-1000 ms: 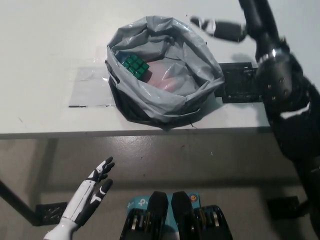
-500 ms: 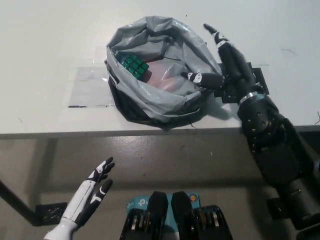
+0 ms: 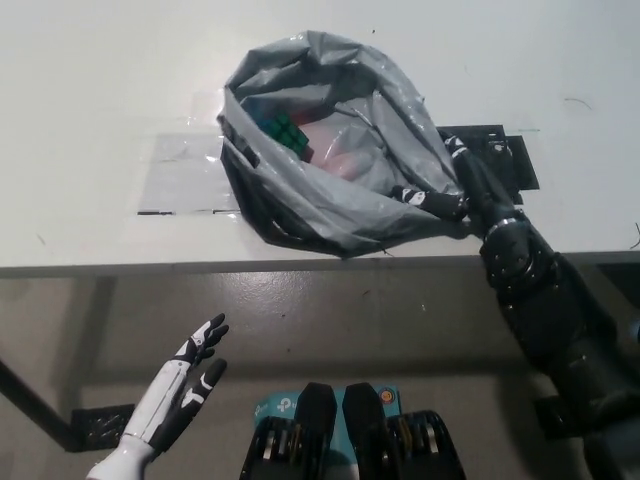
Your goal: Use the right hand to pick up a rubix's cube and place it into a plastic bag and lift the bag
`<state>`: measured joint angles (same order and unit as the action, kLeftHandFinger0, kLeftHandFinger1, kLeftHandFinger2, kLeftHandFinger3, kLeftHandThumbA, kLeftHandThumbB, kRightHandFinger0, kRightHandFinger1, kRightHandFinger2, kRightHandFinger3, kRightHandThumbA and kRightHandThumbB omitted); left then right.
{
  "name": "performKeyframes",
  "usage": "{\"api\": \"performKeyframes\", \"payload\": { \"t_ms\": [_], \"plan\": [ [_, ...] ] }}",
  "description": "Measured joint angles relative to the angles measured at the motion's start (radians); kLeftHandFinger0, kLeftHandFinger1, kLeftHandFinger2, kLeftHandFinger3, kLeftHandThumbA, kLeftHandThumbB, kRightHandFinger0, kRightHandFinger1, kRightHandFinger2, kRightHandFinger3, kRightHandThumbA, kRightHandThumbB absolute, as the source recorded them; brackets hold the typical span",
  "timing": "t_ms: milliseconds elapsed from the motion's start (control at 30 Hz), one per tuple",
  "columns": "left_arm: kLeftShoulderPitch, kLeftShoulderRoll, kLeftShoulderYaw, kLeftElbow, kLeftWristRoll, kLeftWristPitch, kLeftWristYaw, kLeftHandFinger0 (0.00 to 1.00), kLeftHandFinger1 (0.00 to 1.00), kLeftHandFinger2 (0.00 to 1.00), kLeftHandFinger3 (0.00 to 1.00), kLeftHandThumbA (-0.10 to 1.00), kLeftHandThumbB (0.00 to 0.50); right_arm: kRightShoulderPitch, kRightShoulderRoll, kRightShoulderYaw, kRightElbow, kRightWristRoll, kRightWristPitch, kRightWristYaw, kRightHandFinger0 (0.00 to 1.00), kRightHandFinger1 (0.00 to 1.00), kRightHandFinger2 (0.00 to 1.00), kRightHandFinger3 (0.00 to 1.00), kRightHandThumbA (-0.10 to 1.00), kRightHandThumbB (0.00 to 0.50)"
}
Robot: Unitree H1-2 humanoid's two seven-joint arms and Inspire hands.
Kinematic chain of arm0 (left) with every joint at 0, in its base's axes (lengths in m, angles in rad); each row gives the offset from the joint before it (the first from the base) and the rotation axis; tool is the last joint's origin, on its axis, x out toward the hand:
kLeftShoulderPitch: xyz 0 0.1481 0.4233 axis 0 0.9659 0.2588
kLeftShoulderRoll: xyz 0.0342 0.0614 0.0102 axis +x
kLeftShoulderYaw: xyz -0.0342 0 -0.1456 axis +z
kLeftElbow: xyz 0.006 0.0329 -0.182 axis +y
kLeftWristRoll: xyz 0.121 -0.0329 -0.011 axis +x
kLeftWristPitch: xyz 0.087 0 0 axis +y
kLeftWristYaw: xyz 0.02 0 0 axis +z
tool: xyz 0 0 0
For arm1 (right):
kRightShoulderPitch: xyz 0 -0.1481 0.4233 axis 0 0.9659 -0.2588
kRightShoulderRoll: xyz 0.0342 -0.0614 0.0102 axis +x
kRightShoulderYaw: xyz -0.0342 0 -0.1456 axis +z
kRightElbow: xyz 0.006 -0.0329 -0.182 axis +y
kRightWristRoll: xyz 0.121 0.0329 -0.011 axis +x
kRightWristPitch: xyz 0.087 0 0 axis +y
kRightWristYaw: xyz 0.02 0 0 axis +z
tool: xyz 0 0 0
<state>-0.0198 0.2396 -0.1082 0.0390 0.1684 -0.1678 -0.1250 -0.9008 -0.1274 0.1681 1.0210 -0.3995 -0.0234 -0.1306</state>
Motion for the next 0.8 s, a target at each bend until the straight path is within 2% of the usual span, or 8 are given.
{"api": "performKeyframes", "payload": {
  "t_ms": [333, 400, 433, 567, 600, 633, 667, 800],
  "plan": [
    [0.0, 0.0, 0.001, 0.0, 0.0, 0.0, 0.0, 1.0, 1.0, 1.0, 1.0, 0.98, 0.263, -0.041, -0.013, -0.06, 0.099, 0.039, -0.056, -0.058, 0.99, 1.0, 1.0, 1.0, 0.55, 0.414],
    [0.0, 0.0, 0.001, 0.0, 0.0, 0.0, 0.0, 1.0, 1.0, 1.0, 1.0, 0.98, 0.263, -0.041, -0.013, -0.083, 0.097, 0.052, -0.07, -0.066, 0.83, 0.95, 1.0, 1.0, 0.53, 0.405],
    [0.0, 0.0, 0.001, 0.0, 0.0, 0.0, 0.0, 1.0, 1.0, 1.0, 1.0, 0.98, 0.256, -0.041, -0.012, -0.103, 0.094, 0.066, -0.078, -0.073, 0.62, 0.71, 0.83, 0.94, 0.5, 0.38],
    [0.0, 0.0, 0.001, 0.0, 0.0, 0.0, 0.0, 1.0, 1.0, 1.0, 1.0, 0.98, 0.256, -0.041, -0.006, -0.154, 0.074, 0.103, -0.091, -0.096, 0.62, 0.71, 0.83, 0.94, 0.5, 0.38],
    [0.0, 0.0, 0.001, 0.0, 0.0, 0.0, 0.0, 1.0, 1.0, 1.0, 1.0, 0.97, 0.257, -0.041, -0.005, -0.158, 0.07, 0.106, -0.091, -0.099, 0.12, 0.23, 0.37, 0.42, 0.32, 0.31],
    [0.0, 0.0, 0.001, 0.0, 0.0, 0.0, 0.0, 1.0, 1.0, 1.0, 1.0, 0.97, 0.257, -0.041, -0.003, -0.165, 0.058, 0.114, -0.091, -0.104, 0.12, 0.23, 0.37, 0.42, 0.32, 0.31],
    [0.0, 0.0, 0.001, 0.0, 0.0, 0.0, 0.0, 1.0, 1.0, 1.0, 1.0, 0.96, 0.247, -0.041, -0.002, -0.167, 0.055, 0.116, -0.092, -0.107, 0.0, 0.09, 0.31, 0.31, 0.01, 0.248],
    [-0.001, -0.001, 0.001, 0.001, -0.001, 0.0, 0.0, 0.99, 1.0, 1.0, 1.0, 0.96, 0.251, -0.03, 0.023, -0.241, -0.052, 0.184, -0.064, -0.081, 0.0, 0.14, 0.46, 0.4, -0.09, 0.255]
  ]
}}
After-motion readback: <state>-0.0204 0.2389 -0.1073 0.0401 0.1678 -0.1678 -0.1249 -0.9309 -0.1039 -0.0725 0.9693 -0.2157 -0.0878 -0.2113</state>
